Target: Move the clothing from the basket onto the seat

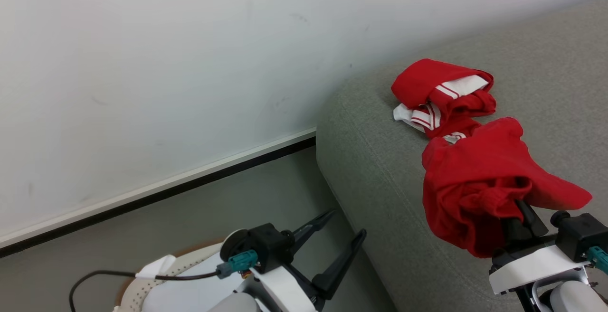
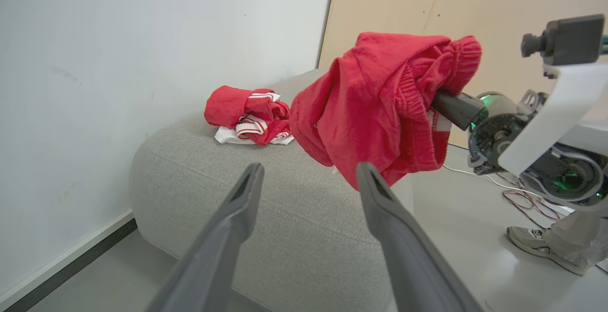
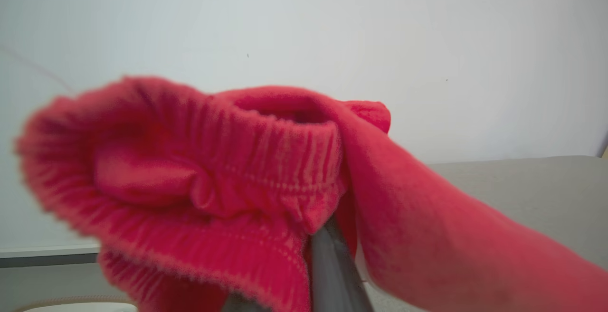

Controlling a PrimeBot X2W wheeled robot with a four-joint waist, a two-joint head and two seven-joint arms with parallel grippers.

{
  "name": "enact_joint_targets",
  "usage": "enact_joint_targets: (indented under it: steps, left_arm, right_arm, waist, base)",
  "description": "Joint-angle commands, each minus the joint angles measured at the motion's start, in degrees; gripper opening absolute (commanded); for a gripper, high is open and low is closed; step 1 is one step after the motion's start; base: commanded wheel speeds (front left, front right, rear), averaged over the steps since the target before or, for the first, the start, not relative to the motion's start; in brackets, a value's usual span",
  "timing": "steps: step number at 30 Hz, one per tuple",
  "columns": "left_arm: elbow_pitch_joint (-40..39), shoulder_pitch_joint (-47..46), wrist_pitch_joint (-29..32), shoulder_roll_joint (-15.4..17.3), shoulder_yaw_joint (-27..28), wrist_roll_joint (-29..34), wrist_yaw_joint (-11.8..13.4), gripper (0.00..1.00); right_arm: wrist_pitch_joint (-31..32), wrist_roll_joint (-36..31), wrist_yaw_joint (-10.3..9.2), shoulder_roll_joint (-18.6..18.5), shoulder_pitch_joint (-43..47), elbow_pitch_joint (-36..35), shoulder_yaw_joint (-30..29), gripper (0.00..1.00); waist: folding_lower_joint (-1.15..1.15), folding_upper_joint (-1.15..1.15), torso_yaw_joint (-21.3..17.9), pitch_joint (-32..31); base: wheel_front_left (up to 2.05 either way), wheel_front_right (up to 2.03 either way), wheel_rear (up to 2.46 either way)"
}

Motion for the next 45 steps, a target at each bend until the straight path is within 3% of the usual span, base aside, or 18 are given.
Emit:
enact_joint_targets:
  steps: [1, 11, 22, 36, 45]
  left_arm:
    - [0.1, 0.7, -0.1, 0.2, 0.1, 0.5, -0.2, 1.00]
    - [0.7, 0.9, -0.1, -0.4, 0.9, 2.1, -0.8, 1.00]
    - [0.0, -1.2, -0.1, 1.1, 1.5, 3.5, -1.4, 1.00]
    - [-6.0, -7.4, 2.7, 8.7, 2.3, 4.7, -2.0, 1.00]
    - [-9.3, -10.7, 3.2, 11.4, 3.3, 5.1, -2.1, 1.00]
  right_arm:
    - [0.0, -0.4, -0.13, -0.1, 0.5, -0.5, -0.3, 0.00]
    - [0.0, -0.4, -0.13, 0.0, 1.1, -1.4, -0.9, 0.00]
    - [0.0, 1.5, -0.13, -1.0, -3.0, -3.0, -4.1, 0.00]
    - [0.1, 1.6, -0.13, -7.6, -15.6, -2.6, -21.0, 0.00]
    - [5.2, 4.1, -0.13, -12.9, -22.0, 1.0, -31.5, 0.00]
  waist:
    - [0.00, 0.00, -1.2, 0.2]
    - [0.00, 0.00, -2.3, 0.7]
    - [0.00, 0.00, -0.1, 5.1]
    - [0.00, 0.00, 7.2, 22.6]
    - [0.00, 0.00, 12.0, 31.3]
  base:
    - [0.00, 0.00, 0.00]
    - [0.00, 0.00, 0.00]
    - [0.00, 0.00, 0.00]
    - [0.00, 0.00, 0.00]
    - [0.00, 0.00, 0.00]
